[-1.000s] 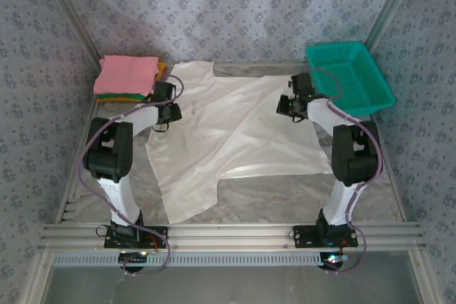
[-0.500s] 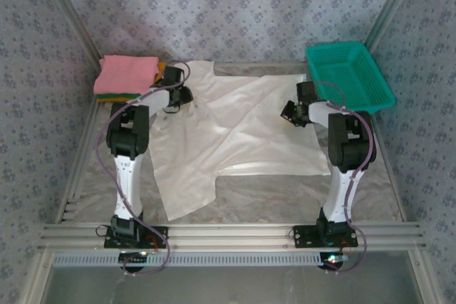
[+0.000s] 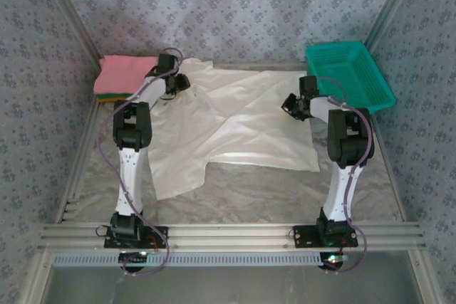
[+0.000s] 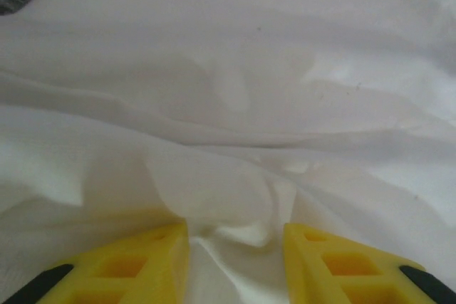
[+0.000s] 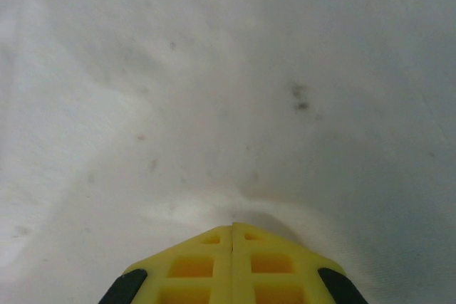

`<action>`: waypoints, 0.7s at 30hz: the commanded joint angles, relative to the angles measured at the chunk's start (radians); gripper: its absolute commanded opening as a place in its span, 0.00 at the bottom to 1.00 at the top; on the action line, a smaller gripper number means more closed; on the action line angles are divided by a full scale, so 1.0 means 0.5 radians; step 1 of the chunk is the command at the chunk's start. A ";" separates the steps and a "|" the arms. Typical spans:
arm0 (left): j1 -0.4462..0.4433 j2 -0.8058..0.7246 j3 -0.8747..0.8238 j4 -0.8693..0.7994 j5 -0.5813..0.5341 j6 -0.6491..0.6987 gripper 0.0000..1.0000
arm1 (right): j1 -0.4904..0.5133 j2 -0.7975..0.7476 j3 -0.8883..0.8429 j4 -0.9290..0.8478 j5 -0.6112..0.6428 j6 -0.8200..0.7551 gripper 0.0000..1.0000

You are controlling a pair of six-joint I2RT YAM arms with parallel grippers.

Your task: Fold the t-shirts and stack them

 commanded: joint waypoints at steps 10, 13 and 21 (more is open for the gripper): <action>-0.018 -1.992 -1.663 0.056 -0.277 -0.040 0.50 | 0.115 -1.051 -0.423 -0.201 -0.029 -0.253 0.31; -0.029 -2.439 -2.102 -0.267 -0.386 -0.171 0.51 | 0.251 -1.348 -0.772 -0.131 0.089 -0.365 0.36; -0.048 -3.299 -2.752 -1.177 -0.392 -0.749 0.52 | 0.653 -1.803 -1.381 -0.033 0.159 -0.534 0.43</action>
